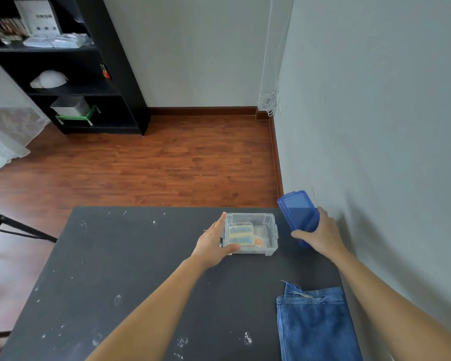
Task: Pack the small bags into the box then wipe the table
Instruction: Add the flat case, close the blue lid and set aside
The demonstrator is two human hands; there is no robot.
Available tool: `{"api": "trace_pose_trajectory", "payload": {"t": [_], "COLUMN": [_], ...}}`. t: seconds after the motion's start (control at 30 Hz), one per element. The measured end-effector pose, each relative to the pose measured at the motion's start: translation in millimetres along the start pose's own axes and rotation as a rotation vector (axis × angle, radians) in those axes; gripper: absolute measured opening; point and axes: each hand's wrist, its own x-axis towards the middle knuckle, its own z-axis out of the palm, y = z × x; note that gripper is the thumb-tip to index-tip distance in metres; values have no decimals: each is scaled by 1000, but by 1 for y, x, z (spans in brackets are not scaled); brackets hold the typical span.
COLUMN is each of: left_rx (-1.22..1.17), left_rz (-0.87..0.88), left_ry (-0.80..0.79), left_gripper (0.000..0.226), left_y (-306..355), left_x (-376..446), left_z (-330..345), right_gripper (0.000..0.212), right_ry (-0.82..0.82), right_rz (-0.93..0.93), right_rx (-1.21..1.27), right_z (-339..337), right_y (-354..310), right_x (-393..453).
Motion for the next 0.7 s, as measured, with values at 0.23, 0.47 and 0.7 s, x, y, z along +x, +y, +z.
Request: {"api": "trace_pose_trajectory", "payload": {"t": [0.23, 0.47, 0.7], "left_rx": [-317, -292, -262], "left_rz": [-138, -142, -165], "left_ry": [95, 90, 98], "left_gripper": [67, 64, 62], "left_y": [5, 8, 6], "left_x": [-4, -8, -7], "left_z": [-9, -12, -9], "right_gripper": [125, 120, 118], "right_ry": [-348, -425, -472], "right_rz": [-307, -473, -486], "right_rx": [-227, -439, -496], "right_z": [7, 28, 32], "right_y": [-62, -93, -100], "right_x": [-18, -29, -23]}}
